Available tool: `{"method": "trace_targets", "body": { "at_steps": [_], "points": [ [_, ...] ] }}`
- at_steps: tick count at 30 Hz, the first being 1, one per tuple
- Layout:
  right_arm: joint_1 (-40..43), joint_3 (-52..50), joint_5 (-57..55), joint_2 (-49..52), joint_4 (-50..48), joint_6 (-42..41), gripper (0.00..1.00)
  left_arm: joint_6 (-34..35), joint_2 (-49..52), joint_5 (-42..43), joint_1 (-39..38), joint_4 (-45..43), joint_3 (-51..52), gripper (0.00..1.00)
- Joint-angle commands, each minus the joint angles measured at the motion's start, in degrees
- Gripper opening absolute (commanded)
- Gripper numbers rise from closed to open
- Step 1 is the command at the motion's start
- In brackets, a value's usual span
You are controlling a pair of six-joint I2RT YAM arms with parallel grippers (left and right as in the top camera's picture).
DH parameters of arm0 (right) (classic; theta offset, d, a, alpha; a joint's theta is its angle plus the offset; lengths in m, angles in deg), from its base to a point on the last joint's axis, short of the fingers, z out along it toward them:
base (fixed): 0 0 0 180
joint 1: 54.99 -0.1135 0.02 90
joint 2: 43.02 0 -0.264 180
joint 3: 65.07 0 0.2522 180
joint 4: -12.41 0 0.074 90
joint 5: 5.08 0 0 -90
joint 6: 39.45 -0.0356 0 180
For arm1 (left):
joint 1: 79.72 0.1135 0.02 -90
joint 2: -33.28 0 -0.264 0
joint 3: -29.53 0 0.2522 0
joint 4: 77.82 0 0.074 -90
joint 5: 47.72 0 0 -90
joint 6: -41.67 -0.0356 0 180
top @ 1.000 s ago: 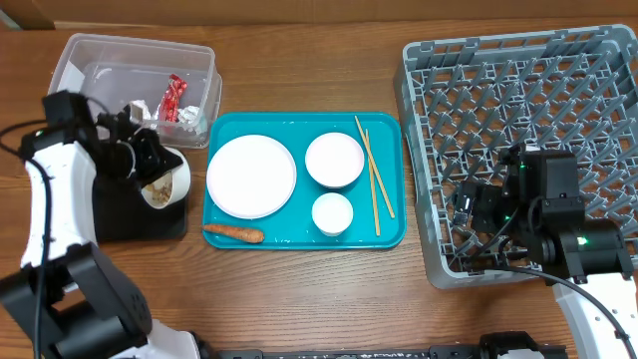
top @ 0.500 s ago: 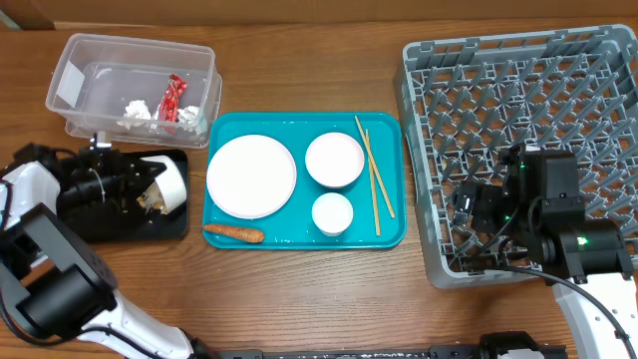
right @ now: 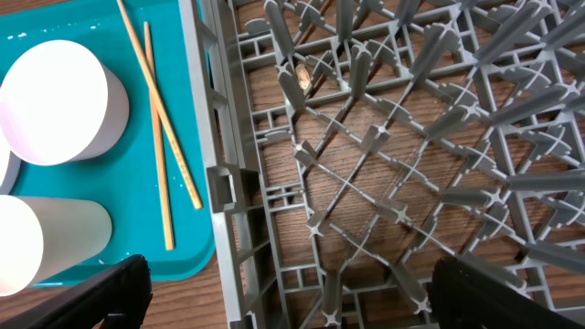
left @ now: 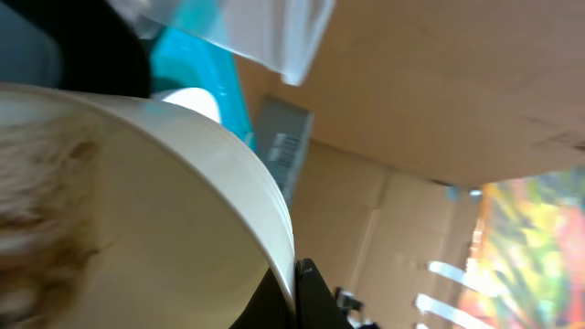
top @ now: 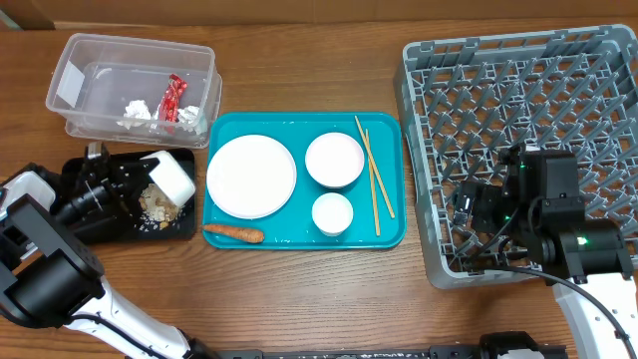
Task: Sort waste into correct bins and load items into the dishwasher
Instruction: 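Tilt the plate over the black tray to dump the rice, then return the emptied plate to the teal tray with the left gripper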
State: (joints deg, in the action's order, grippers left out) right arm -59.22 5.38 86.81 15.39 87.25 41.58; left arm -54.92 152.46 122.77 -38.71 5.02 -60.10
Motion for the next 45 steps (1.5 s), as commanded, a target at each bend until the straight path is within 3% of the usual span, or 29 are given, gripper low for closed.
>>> {"method": "trace_targets", "body": {
  "at_steps": [1, 23, 29, 38, 42, 45],
  "points": [
    [-0.2, 1.8, -0.6, -0.5, -0.3, 0.0, 1.00, 1.2, 0.5, 8.1, 0.3, 0.7, 0.0, 0.04],
    [-0.2, 1.8, -0.6, -0.5, -0.3, 0.0, 1.00, 5.5, 0.5, 9.6, 0.5, 0.8, 0.0, 0.04],
    [-0.2, 1.8, -0.6, -0.5, -0.3, 0.0, 1.00, 2.3, 0.2, 9.4, 0.6, 0.9, 0.0, 0.04],
    [-0.2, 1.8, -0.6, -0.5, -0.3, 0.0, 1.00, -22.4, -8.9, -1.3, -0.5, 13.6, -4.0, 0.04],
    [-0.2, 1.8, -0.6, -0.5, -0.3, 0.0, 1.00, -20.9, -15.1, -8.0, -3.4, 11.8, -6.8, 0.04],
    [-0.2, 1.8, -0.6, -0.5, -0.3, 0.0, 1.00, -13.3, -18.8, -15.1, -7.3, 6.4, -7.8, 0.04]
  ]
}}
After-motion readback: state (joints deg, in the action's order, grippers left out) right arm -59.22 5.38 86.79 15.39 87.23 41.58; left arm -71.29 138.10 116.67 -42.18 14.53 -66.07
